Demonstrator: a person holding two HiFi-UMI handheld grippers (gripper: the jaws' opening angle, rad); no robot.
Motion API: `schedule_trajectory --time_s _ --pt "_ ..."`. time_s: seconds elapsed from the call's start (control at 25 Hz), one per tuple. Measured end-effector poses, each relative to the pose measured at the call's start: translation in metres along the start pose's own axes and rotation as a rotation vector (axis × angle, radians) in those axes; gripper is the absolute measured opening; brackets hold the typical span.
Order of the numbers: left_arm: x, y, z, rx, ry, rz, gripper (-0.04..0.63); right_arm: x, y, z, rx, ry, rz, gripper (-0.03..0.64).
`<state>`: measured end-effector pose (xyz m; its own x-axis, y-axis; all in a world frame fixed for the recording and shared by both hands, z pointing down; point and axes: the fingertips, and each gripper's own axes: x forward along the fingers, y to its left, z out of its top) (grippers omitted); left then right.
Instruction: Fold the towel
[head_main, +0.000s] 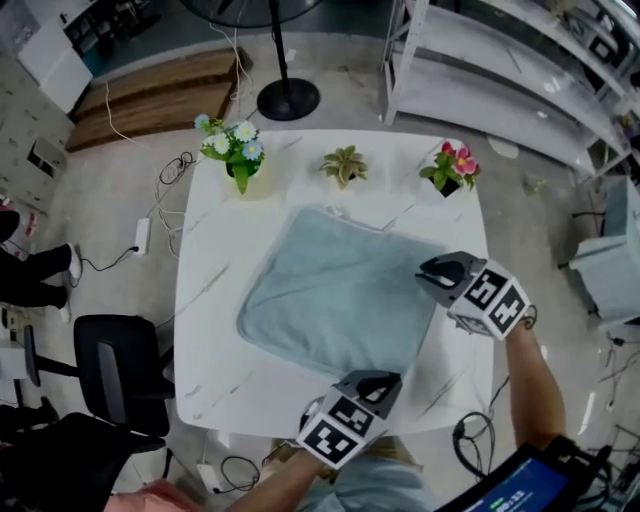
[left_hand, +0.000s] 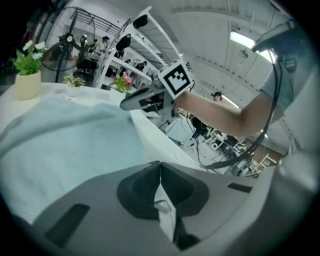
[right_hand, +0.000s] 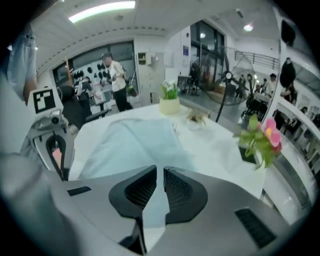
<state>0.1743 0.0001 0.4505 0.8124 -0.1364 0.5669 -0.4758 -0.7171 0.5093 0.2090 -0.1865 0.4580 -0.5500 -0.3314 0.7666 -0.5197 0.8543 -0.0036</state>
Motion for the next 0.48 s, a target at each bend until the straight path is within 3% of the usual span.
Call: schedule_trajectory --time_s 0.08,0.2,0.32,0.48 --pt "0.000 0.012 0.000 0.021 0.015 0.025 0.009 0.006 0.001 0.051 -0.014 -0.105 -0.053 0.061" --pt "0.012 0.026 -0.021 0.025 0.106 0.032 0.009 0.042 0.008 0.109 -0.050 -0.192 -0.097 0.061" --pt "0.022 0.033 -0.043 -0.016 0.184 0.020 0.009 0.092 0.009 0.132 -0.072 -0.167 -0.096 0.060" --pt "0.025 0.039 -0.052 -0.077 0.229 -0.022 0.008 0.156 0.008 0.125 -0.097 -0.044 -0.036 0.060"
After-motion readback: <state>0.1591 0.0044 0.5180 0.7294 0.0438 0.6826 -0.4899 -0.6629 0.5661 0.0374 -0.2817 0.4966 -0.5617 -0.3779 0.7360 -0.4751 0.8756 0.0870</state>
